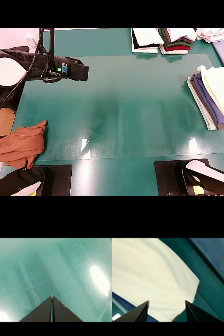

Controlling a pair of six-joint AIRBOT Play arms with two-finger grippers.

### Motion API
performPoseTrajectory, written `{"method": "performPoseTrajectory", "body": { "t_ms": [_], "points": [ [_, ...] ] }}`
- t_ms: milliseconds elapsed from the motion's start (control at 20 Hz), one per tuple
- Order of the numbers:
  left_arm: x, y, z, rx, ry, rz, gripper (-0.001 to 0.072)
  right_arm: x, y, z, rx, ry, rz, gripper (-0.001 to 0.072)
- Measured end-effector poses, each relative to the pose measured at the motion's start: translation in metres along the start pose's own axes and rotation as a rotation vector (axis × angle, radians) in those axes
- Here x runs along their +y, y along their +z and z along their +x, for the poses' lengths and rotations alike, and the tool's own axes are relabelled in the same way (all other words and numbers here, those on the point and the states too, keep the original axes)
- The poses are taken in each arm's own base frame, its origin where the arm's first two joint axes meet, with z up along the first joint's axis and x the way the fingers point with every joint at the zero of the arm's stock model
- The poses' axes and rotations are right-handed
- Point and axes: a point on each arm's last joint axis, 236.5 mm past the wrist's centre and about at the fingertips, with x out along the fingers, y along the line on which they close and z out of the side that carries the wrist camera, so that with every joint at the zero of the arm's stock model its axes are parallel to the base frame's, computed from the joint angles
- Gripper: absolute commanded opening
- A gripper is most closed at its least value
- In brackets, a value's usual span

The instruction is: Fold the shirts.

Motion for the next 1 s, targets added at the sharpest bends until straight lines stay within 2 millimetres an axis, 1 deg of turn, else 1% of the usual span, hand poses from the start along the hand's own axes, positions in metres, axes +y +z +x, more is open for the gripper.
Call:
{"method": "performPoseTrajectory", "body": {
  "t_ms": [50, 100, 150, 200, 250, 300, 350, 400, 450, 500, 550, 650, 700, 750, 800, 850, 900, 1000],
  "points": [
    [0.0, 0.0, 0.0, 0.0, 0.0, 0.001, 0.0022, -0.004, -0.004, -0.001, 0.003, -0.004, 0.013, 0.0533],
    [0.0, 0.0, 0.0, 0.0, 0.0, 0.001, 0.0023, -0.001, -0.003, -0.004, -0.007, 0.011, 0.024, 0.0532],
    [0.0, 0.0, 0.0, -0.001, 0.0, 0.001, 0.0023, 0.009, 0.001, -0.008, -0.023, 0.049, 0.037, 0.0532],
    [0.0, 0.0, 0.0, -0.001, 0.0, 0.001, 0.0023, 0.025, 0.008, -0.013, -0.046, 0.097, 0.039, 0.0532],
    [0.0, 0.0, 0.0, -0.001, -0.001, 0.001, 0.0023, 0.051, 0.018, -0.02, -0.073, 0.169, 0.035, 0.0532],
    [0.0, 0.001, 0.0, -0.003, -0.001, 0.001, 0.0023, 0.081, 0.023, -0.027, -0.087, 0.246, 0.019, 0.0532],
    [0.0, 0.001, 0.0, -0.003, -0.001, 0.001, 0.0023, 0.117, 0.026, -0.035, -0.094, 0.333, -0.011, 0.0531],
    [0.0, 0.001, 0.0, -0.003, -0.001, 0.001, 0.0023, 0.157, 0.026, -0.044, -0.095, 0.426, -0.05, 0.0532],
    [0.0, 0.001, 0.0, -0.004, -0.001, 0.001, 0.0023, 0.196, 0.019, -0.054, -0.084, 0.508, -0.098, 0.053],
    [0.0, 0.001, 0.0, -0.004, -0.001, 0.001, 0.0023, 0.237, 0.008, -0.065, -0.065, 0.592, -0.158, 0.0528],
    [0.0, 0.001, 0.0, -0.004, -0.001, 0.001, 0.0023, 0.274, -0.006, -0.075, -0.043, 0.664, -0.216, 0.0517],
    [0.0, 0.002, 0.0, -0.006, -0.001, 0.001, 0.0023, 0.34, -0.045, -0.097, 0.02, 0.794, -0.34, 0.0499],
    [0.0, 0.002, 0.0, -0.008, -0.002, 0.001, 0.0023, 0.366, -0.066, -0.107, 0.051, 0.848, -0.397, 0.0422],
    [0.0, 0.003, 0.0, -0.012, -0.001, 0.001, 0.0023, 0.391, -0.088, -0.118, 0.083, 0.898, -0.454, 0.0305],
    [-0.001, 0.003, 0.0, -0.014, -0.002, 0.001, 0.0023, 0.41, -0.108, -0.127, 0.108, 0.936, -0.501, 0.0197],
    [-0.001, 0.005, 0.0, -0.019, -0.003, 0.001, 0.0023, 0.427, -0.127, -0.136, 0.132, 0.973, -0.547, 0.002],
    [-0.001, 0.006, 0.0, -0.027, -0.004, 0.001, 0.0023, 0.441, -0.145, -0.145, 0.154, 1.004, -0.585, 0.0019],
    [-0.001, 0.01, 0.0, -0.04, -0.006, 0.001, 0.0023, 0.459, -0.171, -0.158, 0.179, 1.047, -0.641, 0.0019]
  ]
}}
